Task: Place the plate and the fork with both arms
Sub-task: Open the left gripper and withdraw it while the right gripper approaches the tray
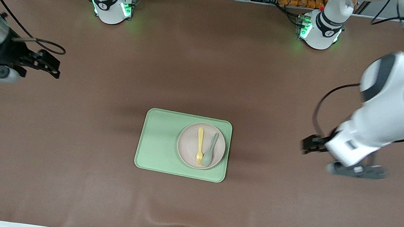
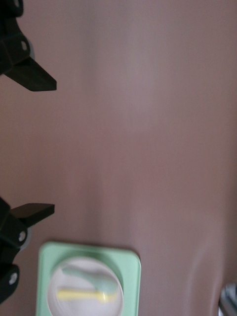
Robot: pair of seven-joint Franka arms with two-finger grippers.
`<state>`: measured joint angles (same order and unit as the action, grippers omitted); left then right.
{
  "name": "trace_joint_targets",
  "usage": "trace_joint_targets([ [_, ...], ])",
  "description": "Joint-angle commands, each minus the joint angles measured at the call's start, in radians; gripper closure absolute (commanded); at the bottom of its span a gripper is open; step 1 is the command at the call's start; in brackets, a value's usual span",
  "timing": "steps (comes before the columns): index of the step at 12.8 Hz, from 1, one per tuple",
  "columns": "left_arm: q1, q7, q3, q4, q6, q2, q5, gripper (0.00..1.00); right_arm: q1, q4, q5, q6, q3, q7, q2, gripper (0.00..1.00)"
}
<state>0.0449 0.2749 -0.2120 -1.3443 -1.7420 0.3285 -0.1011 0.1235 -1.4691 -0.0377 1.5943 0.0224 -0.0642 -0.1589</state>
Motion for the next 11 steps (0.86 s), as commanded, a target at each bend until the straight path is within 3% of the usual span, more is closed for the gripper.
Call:
trace_joint_targets([
  [1, -0.068, -0.042, -0.007, -0.053, 0.131, -0.13, -0.036, 0.0, 0.039, 0.012, -0.027, 0.003, -0.004, 0.004, -0.053, 0.0],
  [5, -0.141, -0.106, -0.009, -0.058, 0.272, -0.244, -0.014, 0.0, 0.085, 0.019, -0.043, 0.018, -0.002, 0.021, -0.149, 0.0],
  [9, -0.175, -0.243, 0.014, -0.093, 0.279, -0.279, 0.003, 0.0, 0.183, 0.033, -0.044, 0.203, -0.004, -0.044, -0.24, 0.0],
  [10, -0.087, -0.24, 0.111, -0.125, 0.276, -0.307, 0.018, 0.0, 0.191, 0.035, -0.047, 0.261, -0.002, -0.083, -0.278, 0.0],
  [11, 0.012, -0.24, 0.258, -0.149, 0.277, -0.325, 0.07, 0.0, 0.22, 0.036, -0.048, 0.342, -0.004, -0.126, -0.322, 0.0],
])
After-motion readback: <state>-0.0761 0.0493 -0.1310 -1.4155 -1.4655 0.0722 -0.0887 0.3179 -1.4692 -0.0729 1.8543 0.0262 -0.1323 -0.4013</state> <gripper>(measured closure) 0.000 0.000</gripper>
